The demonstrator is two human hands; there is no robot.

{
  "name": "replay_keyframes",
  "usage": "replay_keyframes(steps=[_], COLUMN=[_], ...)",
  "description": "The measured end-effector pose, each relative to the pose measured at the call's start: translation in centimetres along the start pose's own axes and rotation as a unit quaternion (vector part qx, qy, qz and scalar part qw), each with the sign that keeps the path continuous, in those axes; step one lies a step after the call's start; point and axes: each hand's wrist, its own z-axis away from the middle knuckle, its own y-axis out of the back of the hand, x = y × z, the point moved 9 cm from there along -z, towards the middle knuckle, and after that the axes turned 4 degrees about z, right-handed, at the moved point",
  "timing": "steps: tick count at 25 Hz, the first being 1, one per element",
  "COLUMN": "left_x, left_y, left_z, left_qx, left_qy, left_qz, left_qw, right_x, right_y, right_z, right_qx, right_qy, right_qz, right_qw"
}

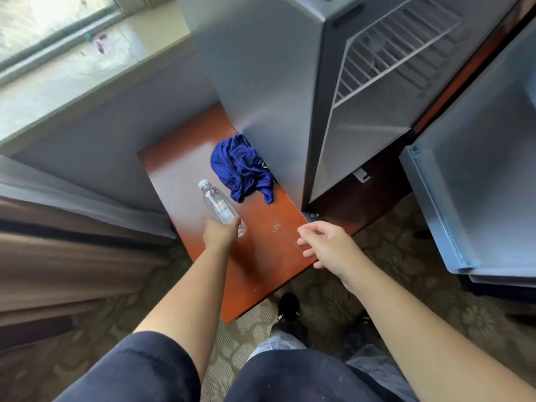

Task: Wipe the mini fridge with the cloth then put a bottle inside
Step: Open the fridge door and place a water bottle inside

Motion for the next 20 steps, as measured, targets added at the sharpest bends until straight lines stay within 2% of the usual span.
replay_keyframes(steps=[3,6,9,13,17,20], left_x=[-1.9,-4.6,-5.3,-0.7,5.2,8.9], left_y=[-1.5,-3.9,-5.6,-9.0,-13.9,-15.4], left_z=[1.1,4.6,9.8,16.7,22.2,24.8], left_qx=[-0.042,-0.140,-0.207,-0.226,-0.252,-0.234], left_qy=[0.021,0.031,-0.001,-0.079,-0.122,-0.160], left_qz=[0.019,0.064,0.058,0.029,0.031,0.053], left_qw=[0.999,0.988,0.977,0.971,0.960,0.957], right_x=[1.6,2.3,2.1,1.7,1.5,1.4], right_y=[1.3,3.0,5.5,10.4,15.3,18.2], right_z=[0.0,-0.1,0.2,0.7,0.4,0.4], right_qx=[0.011,0.010,0.001,0.000,0.039,0.072], right_qy=[-0.013,-0.012,0.010,0.045,0.081,0.096], right_qz=[-0.007,-0.008,-0.008,-0.005,0.008,-0.013], right_qw=[1.000,1.000,1.000,0.999,0.996,0.993])
